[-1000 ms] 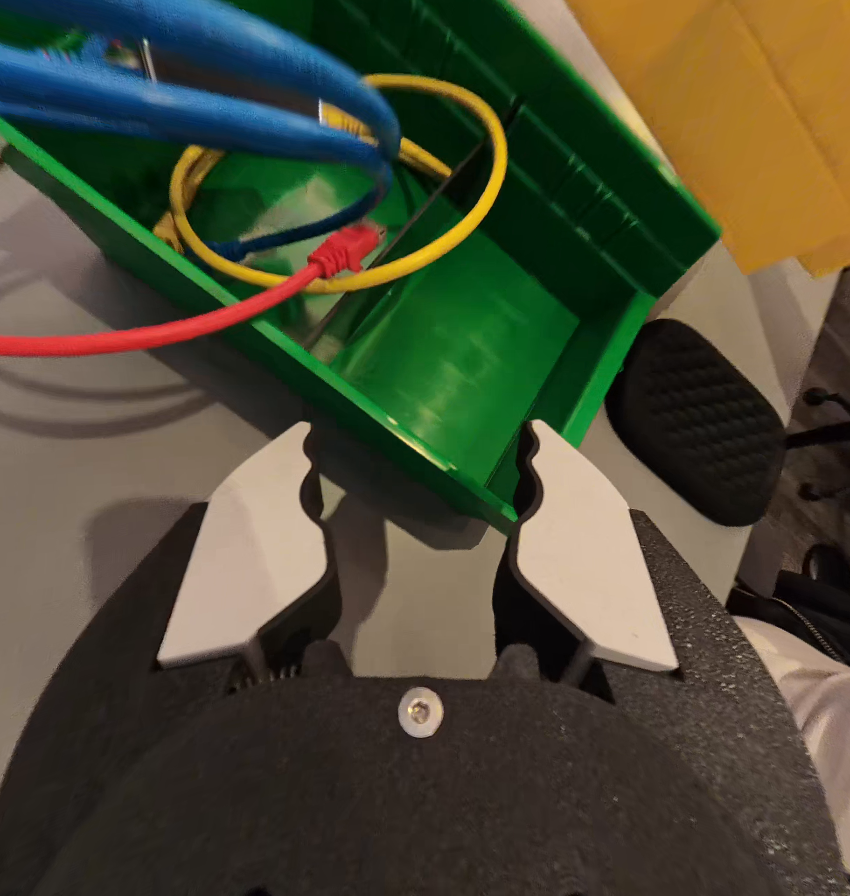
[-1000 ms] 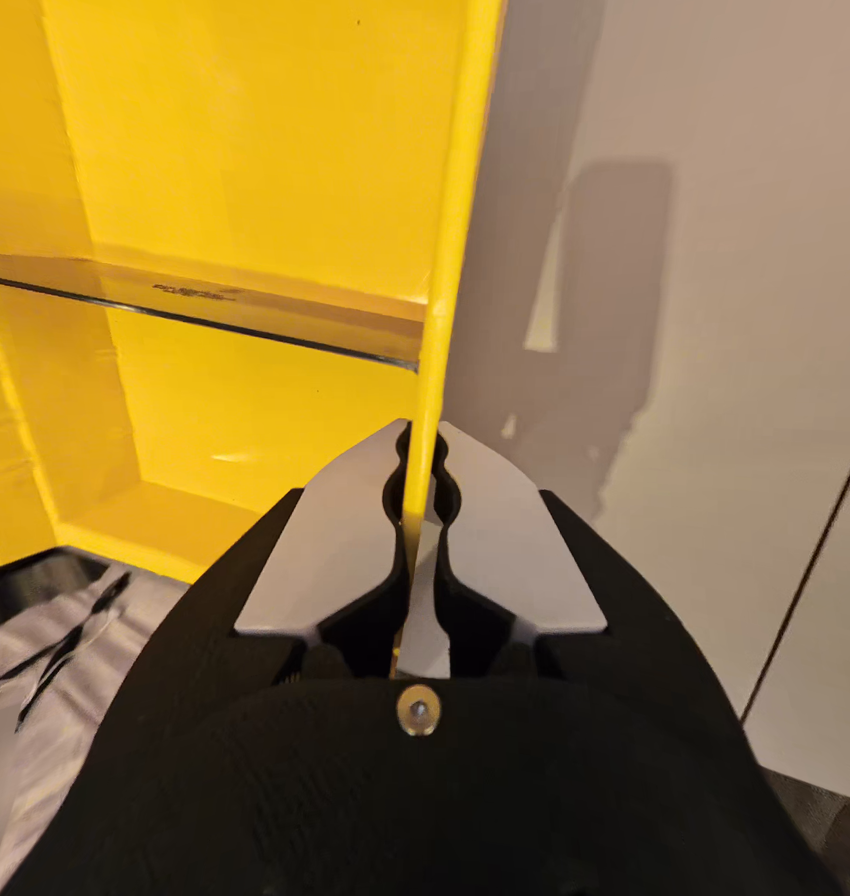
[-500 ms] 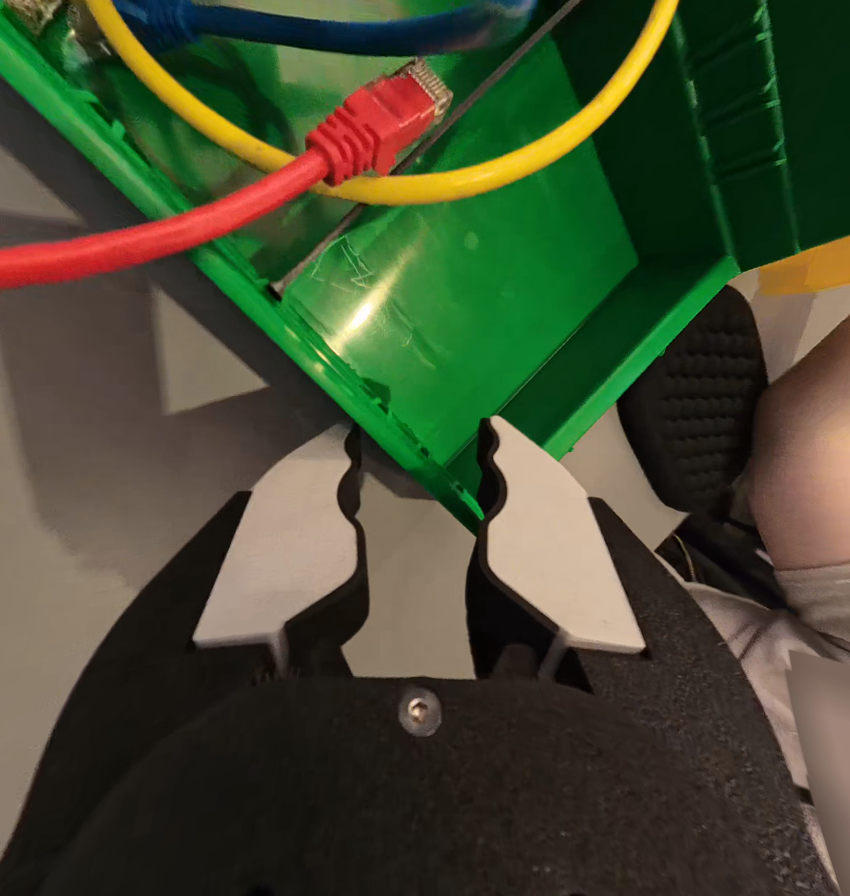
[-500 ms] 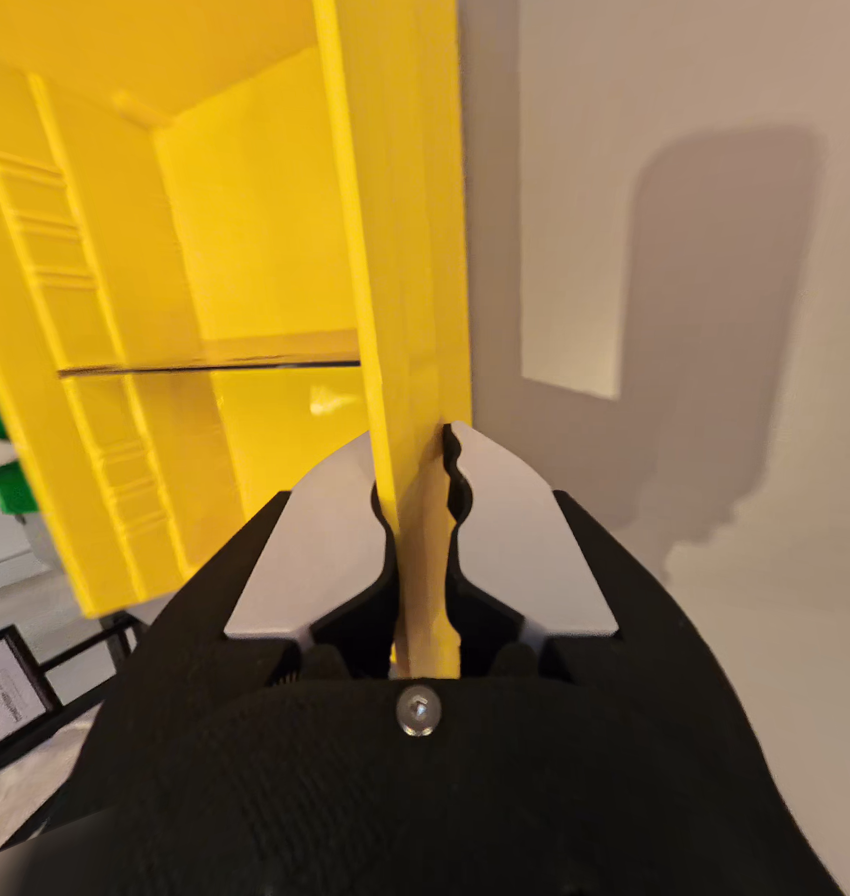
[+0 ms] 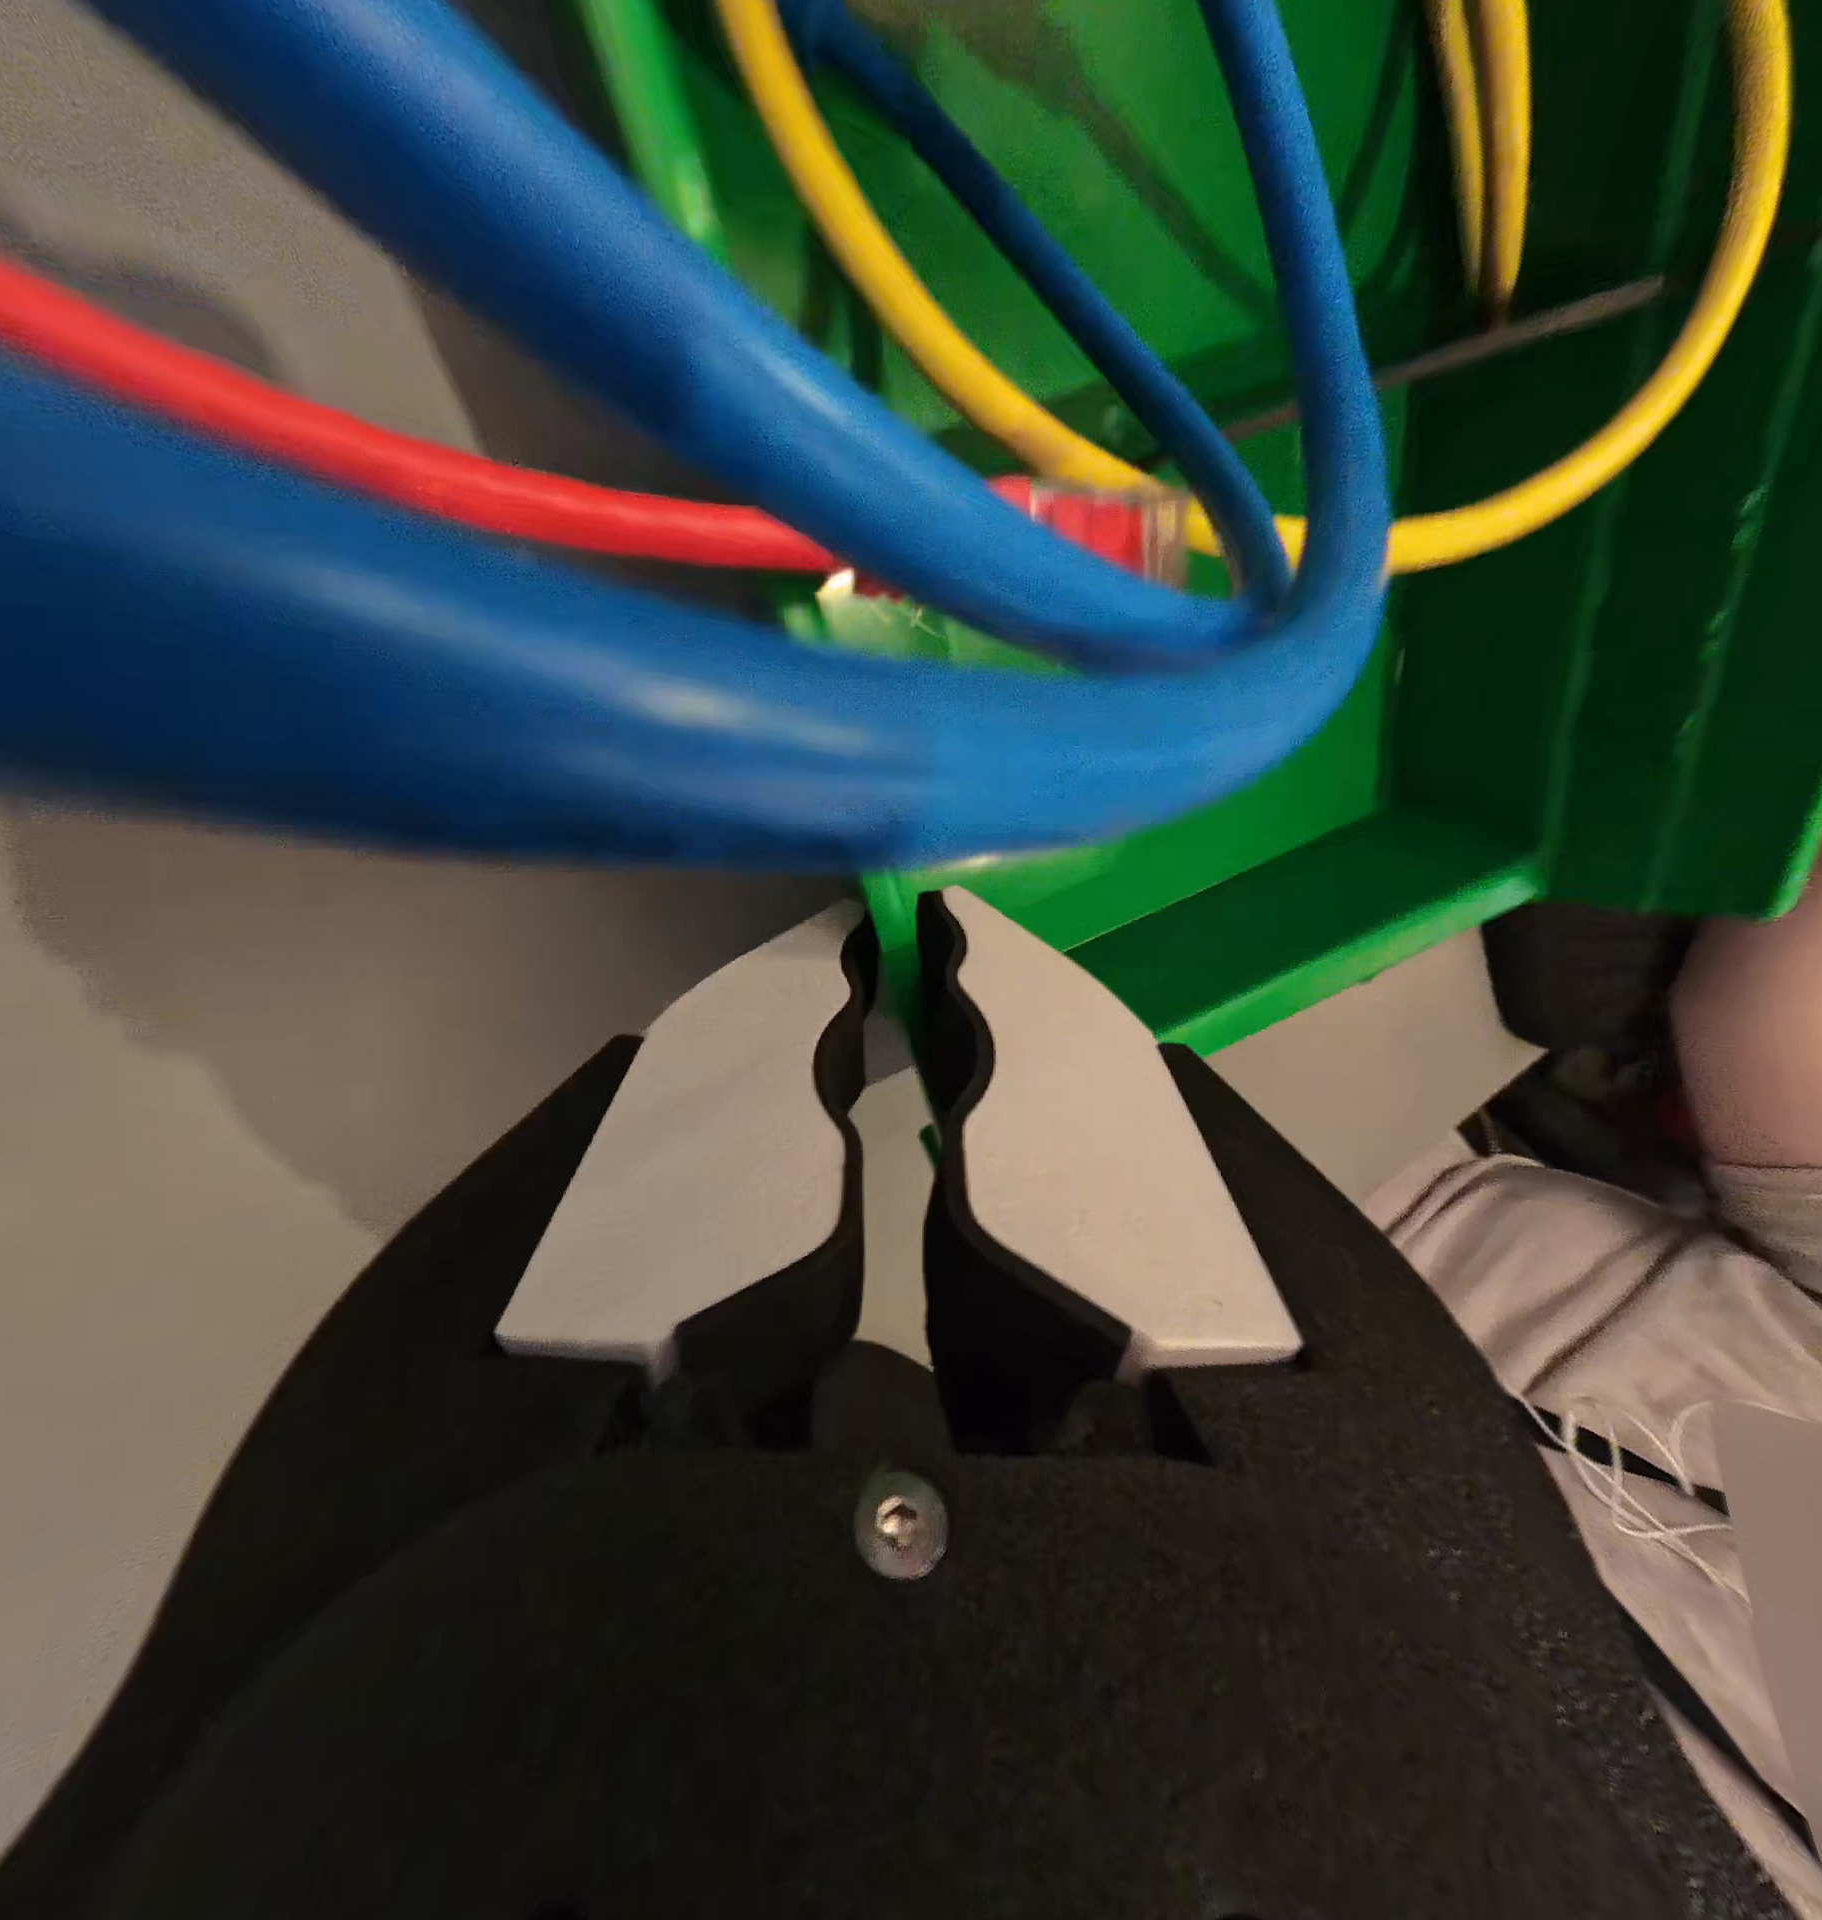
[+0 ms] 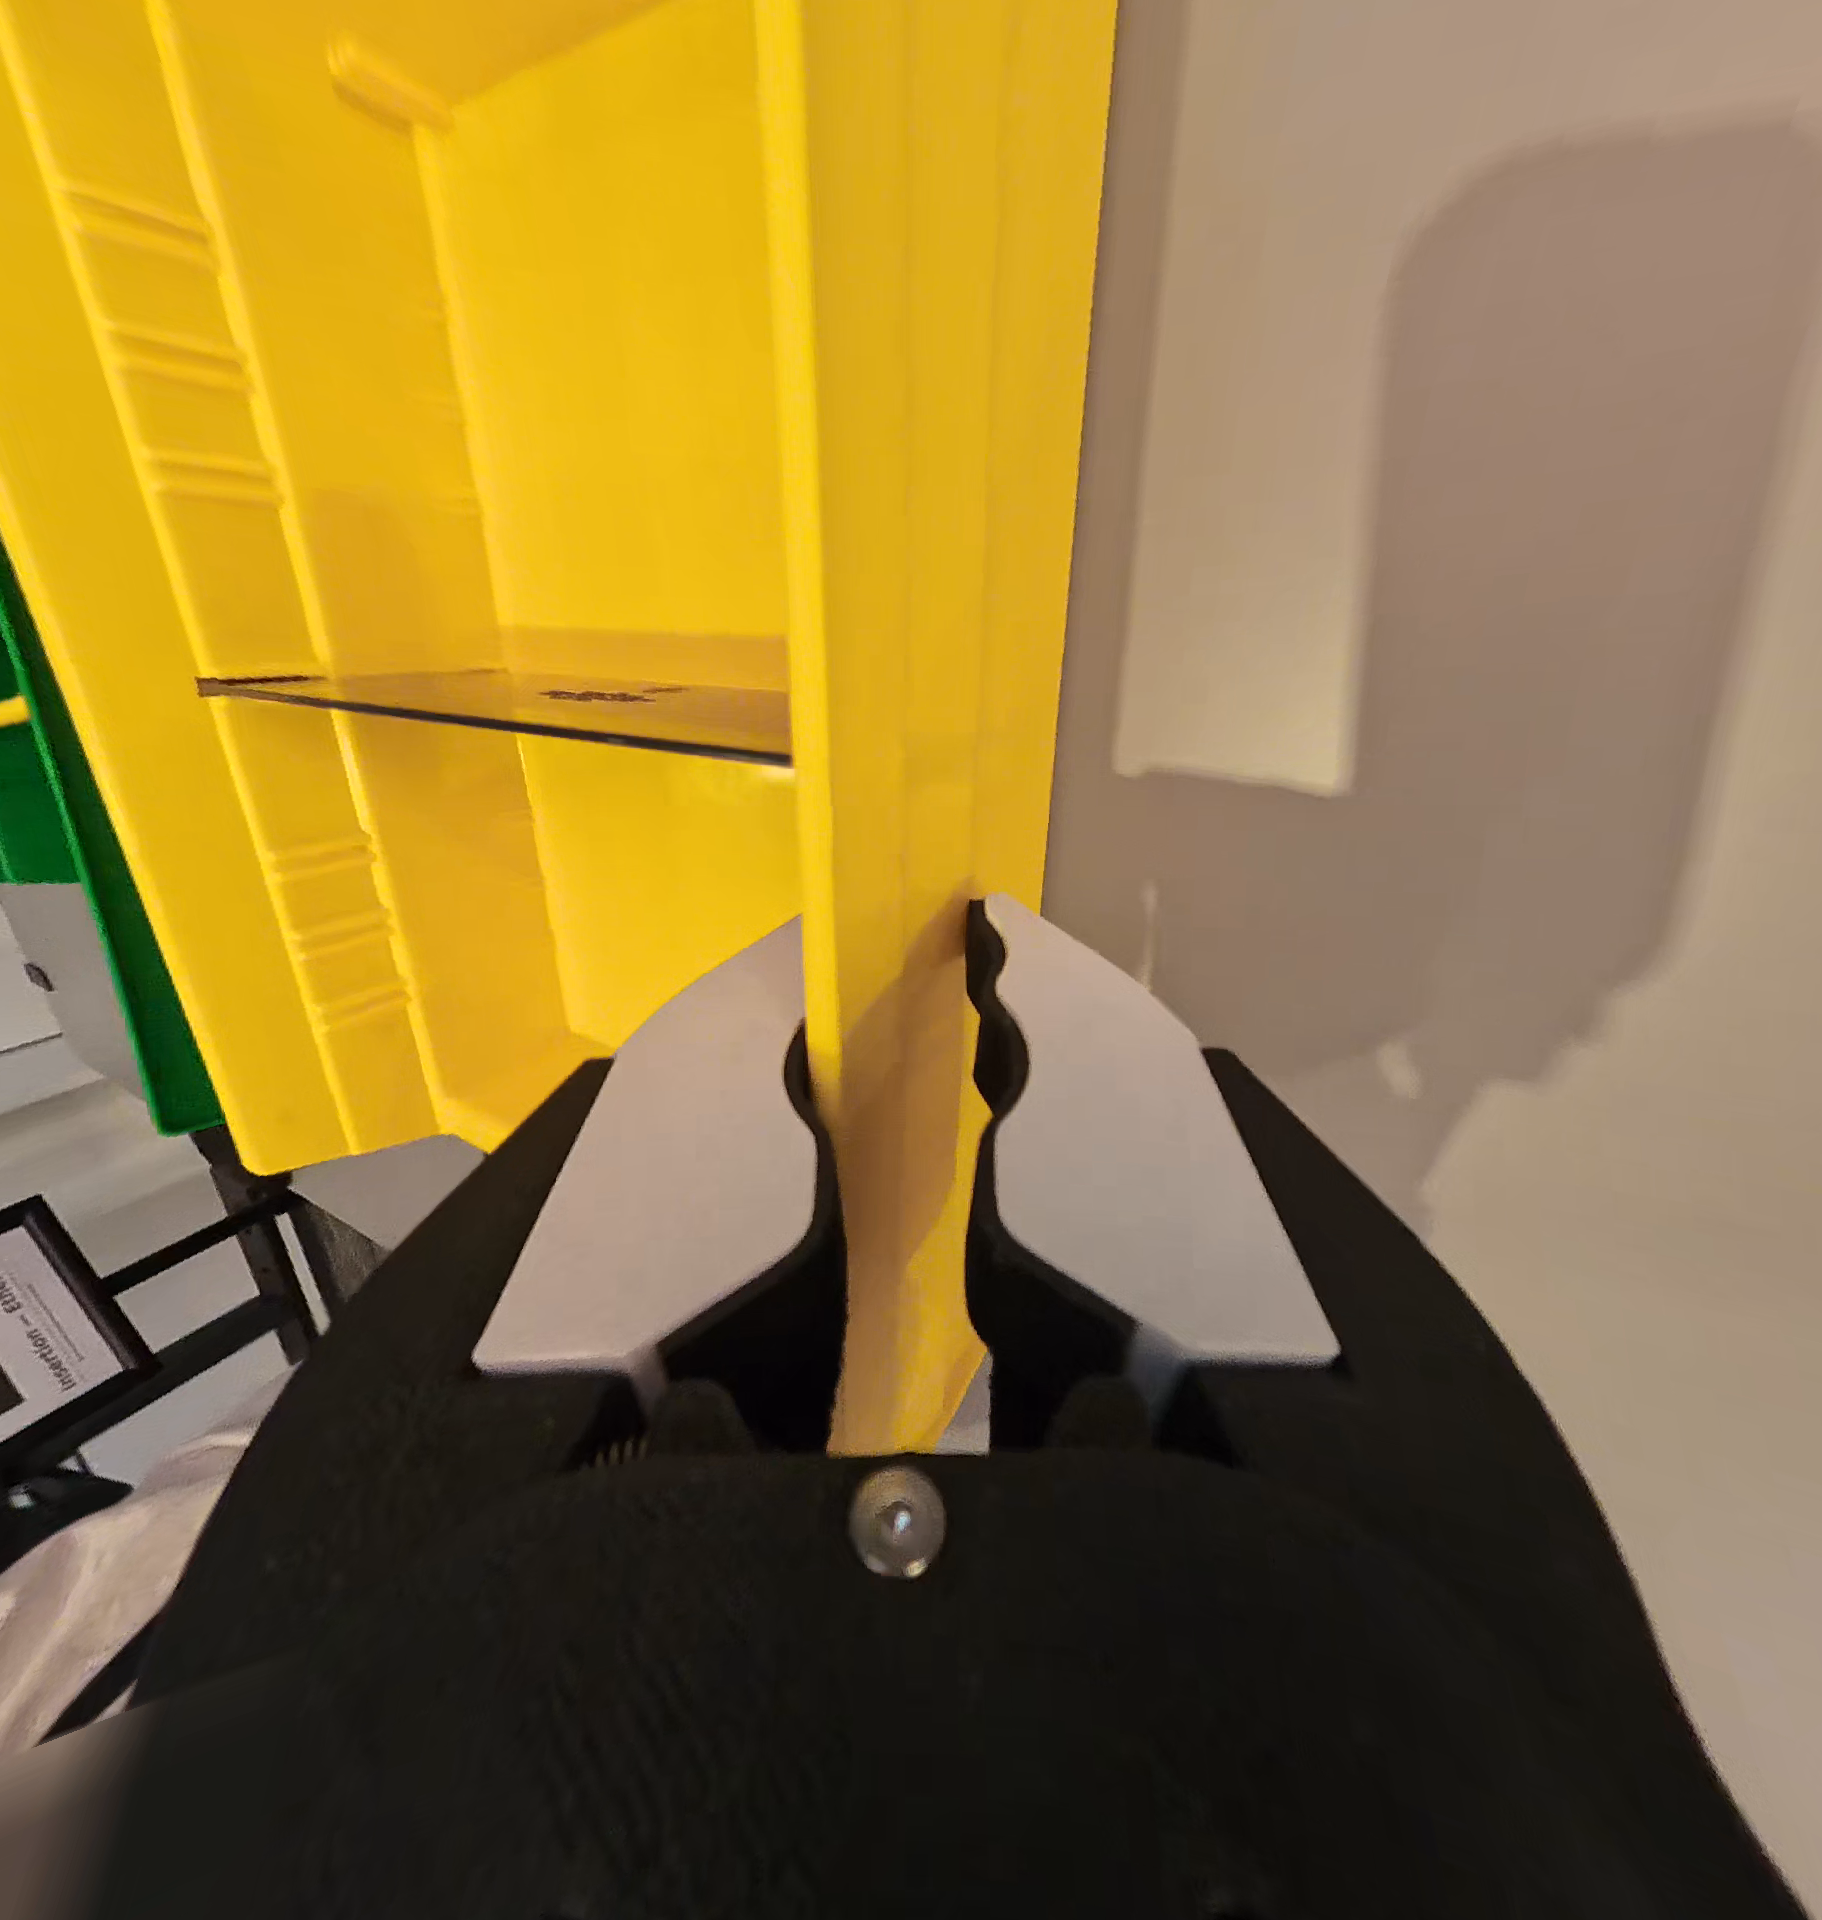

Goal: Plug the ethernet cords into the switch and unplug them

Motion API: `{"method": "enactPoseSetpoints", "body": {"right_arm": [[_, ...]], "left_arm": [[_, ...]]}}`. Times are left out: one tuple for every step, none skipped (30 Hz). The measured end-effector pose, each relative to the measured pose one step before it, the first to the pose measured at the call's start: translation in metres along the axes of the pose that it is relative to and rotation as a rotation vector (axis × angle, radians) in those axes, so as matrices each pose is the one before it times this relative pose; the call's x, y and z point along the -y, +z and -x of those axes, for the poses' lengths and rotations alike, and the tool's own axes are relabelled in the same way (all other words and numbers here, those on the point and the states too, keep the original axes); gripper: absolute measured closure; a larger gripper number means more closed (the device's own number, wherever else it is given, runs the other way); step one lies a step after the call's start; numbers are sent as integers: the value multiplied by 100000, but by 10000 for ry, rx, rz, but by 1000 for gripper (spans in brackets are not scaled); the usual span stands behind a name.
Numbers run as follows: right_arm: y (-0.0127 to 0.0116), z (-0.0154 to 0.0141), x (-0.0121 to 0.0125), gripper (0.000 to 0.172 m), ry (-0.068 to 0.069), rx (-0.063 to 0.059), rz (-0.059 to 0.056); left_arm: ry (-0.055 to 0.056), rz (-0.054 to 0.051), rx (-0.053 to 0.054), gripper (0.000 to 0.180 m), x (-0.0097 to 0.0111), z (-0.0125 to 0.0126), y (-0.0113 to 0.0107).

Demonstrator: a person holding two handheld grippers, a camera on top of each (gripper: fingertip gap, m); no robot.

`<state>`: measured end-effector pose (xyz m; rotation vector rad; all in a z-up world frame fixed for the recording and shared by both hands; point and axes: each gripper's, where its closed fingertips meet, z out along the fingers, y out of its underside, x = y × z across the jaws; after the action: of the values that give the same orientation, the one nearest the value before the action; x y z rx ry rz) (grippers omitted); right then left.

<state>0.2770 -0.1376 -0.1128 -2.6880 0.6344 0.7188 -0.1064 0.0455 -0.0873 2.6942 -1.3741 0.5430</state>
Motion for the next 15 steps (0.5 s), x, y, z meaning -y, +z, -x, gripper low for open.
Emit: {"method": "enactPoseSetpoints", "body": {"right_arm": [[341,479,214,149,-9,-22,103],[428,628,395,149,-18,122,34],[476,689,420,148,11,165,39],[447,622,310,147,-22,106,101],[382,486,283,147,-94,-46,91],[317,388,216,148,-82,-149,97],[288,374,77,149,-36,-135,160],[287,388,-30,150,-39,-117,184],[284,366,-26,151,-67,-186,153],[271,320,3,152,-59,-272,142],[274,343,13,154,-56,-299,140],[279,422,35,156,-78,-254,135],[281,503,92,157,-130,-160,96],[248,525,136,157,-114,-54,55],[195,398,136,157,-32,-27,28]], "left_arm": [[-305,-125,-189,174,-338,898,-400],[-213,-183,-59,174,-294,1054,-481],[-152,-233,45,174,-258,1159,-514],[-181,-232,43,174,-262,1178,-539],[-231,-231,-6,174,-273,1159,-527],[-272,-235,-35,174,-283,1169,-531],[-272,-219,-54,172,-317,1159,-541],[-224,-206,-26,172,-347,1152,-555],[-174,-165,49,172,-386,1186,-612],[-139,-148,132,172,-411,1262,-639],[-143,-153,171,172,-385,1318,-659],[-202,-152,160,172,-382,1349,-646],[-257,-149,130,172,-363,1349,-639],[-268,-147,118,172,-363,1324,-621],[-248,-155,105,172,-334,1298,-585]]}}
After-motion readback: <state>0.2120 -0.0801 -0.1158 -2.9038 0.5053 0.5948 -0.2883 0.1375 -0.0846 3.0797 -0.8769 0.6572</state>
